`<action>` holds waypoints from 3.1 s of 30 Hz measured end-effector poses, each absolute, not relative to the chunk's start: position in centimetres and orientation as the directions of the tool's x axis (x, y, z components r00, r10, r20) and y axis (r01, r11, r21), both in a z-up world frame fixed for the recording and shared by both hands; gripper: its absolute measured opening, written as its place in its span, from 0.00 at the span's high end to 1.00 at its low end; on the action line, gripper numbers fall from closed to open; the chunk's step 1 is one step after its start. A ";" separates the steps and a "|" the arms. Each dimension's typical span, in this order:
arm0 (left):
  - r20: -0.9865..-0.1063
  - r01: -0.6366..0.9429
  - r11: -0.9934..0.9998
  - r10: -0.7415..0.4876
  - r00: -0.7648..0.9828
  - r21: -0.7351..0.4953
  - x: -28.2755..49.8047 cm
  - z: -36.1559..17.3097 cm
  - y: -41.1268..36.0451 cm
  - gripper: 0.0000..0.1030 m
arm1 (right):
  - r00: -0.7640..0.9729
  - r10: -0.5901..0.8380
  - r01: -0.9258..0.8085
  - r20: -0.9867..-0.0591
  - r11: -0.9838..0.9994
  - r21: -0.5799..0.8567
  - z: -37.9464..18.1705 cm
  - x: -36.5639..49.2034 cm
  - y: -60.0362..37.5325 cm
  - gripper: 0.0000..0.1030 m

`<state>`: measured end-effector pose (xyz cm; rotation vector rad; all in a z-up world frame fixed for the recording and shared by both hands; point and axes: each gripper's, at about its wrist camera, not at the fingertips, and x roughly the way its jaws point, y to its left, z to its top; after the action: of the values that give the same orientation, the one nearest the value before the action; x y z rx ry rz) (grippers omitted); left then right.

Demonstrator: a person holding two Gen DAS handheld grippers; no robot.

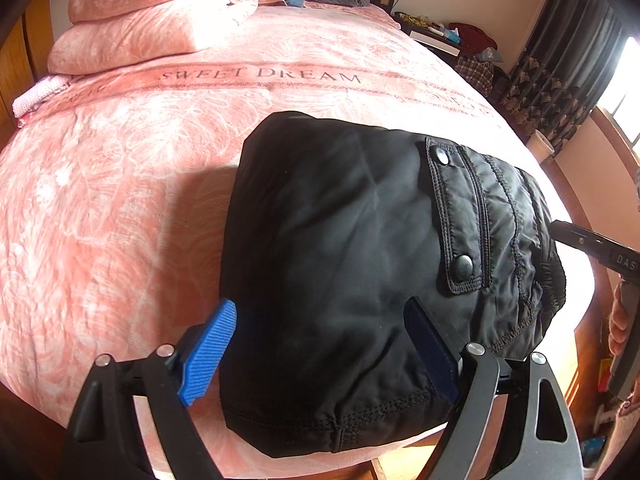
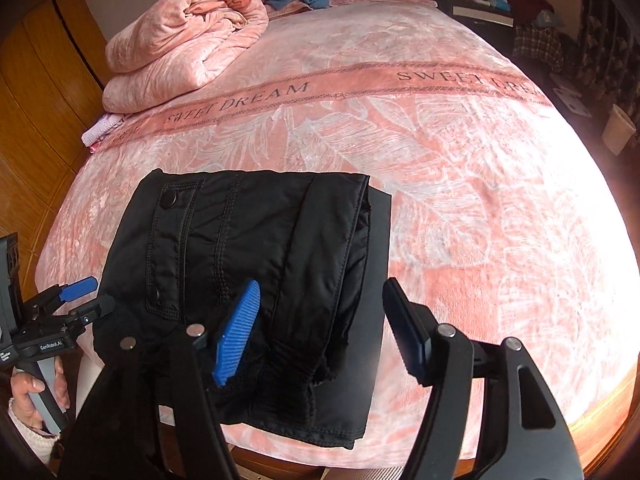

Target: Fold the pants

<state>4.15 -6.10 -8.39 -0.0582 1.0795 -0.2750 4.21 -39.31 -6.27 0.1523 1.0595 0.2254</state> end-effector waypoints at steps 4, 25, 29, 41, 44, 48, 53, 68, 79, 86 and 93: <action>-0.862 0.202 0.961 -0.259 0.436 -0.187 3.9 -8.3 -6.8 0.16 | 0.435 0.293 -0.101 -0.851 0.956 0.277 -7.8 6.8 -39.5 0.51; -0.845 0.249 0.962 -0.222 0.487 -0.109 3.8 -6.4 -9.3 0.11 | 0.434 0.278 -0.086 -0.857 0.960 0.268 -9.2 7.9 -39.8 0.78; -0.846 0.246 0.964 -0.212 0.489 -0.100 4.0 -6.5 -9.2 0.11 | 0.446 0.266 -0.103 -0.855 0.964 0.246 -8.2 5.6 -40.4 0.57; -0.863 0.219 0.972 -0.185 0.471 -0.089 3.6 -7.7 -8.9 0.08 | 0.415 0.308 -0.064 -0.856 0.949 0.310 -9.1 0.6 -40.1 0.53; -0.864 0.217 0.973 -0.175 0.473 -0.078 3.4 -7.6 -8.6 0.07 | 0.416 0.320 -0.047 -0.851 0.942 0.331 -8.8 0.3 -40.4 0.53; -0.869 0.209 0.975 -0.166 0.466 -0.074 3.4 -8.1 -8.0 0.07 | 0.392 0.332 -0.038 -0.858 0.938 0.346 -8.9 -0.7 -40.9 0.48; -0.882 0.183 0.979 -0.162 0.443 -0.088 3.3 -9.0 -7.2 0.07 | 0.379 0.356 -0.020 -0.854 0.926 0.377 -9.3 -1.5 -41.3 0.48; -0.891 0.159 0.983 -0.155 0.428 -0.095 2.7 -9.5 -6.3 0.06 | 0.401 0.328 -0.092 -0.855 0.943 0.319 -8.2 -0.9 -38.7 0.67; -0.888 0.172 0.980 -0.170 0.428 -0.104 2.8 -9.3 -6.9 0.06 | 0.416 0.301 -0.078 -0.858 0.952 0.296 -6.8 -0.6 -40.1 0.88; -0.896 0.177 0.979 -0.168 0.411 -0.102 2.9 -10.3 -6.9 0.05 | 0.380 0.293 0.012 -0.878 0.947 0.321 -11.3 -0.7 -41.4 0.79; -0.897 0.175 0.980 -0.161 0.413 -0.095 2.6 -10.2 -6.3 0.05 | 0.398 0.227 -0.040 -0.889 0.972 0.231 -8.7 -1.8 -40.8 0.75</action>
<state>2.62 -6.28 -10.16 0.0141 1.1258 -0.2111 -1.79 -40.75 -8.66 0.1832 1.1507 0.1701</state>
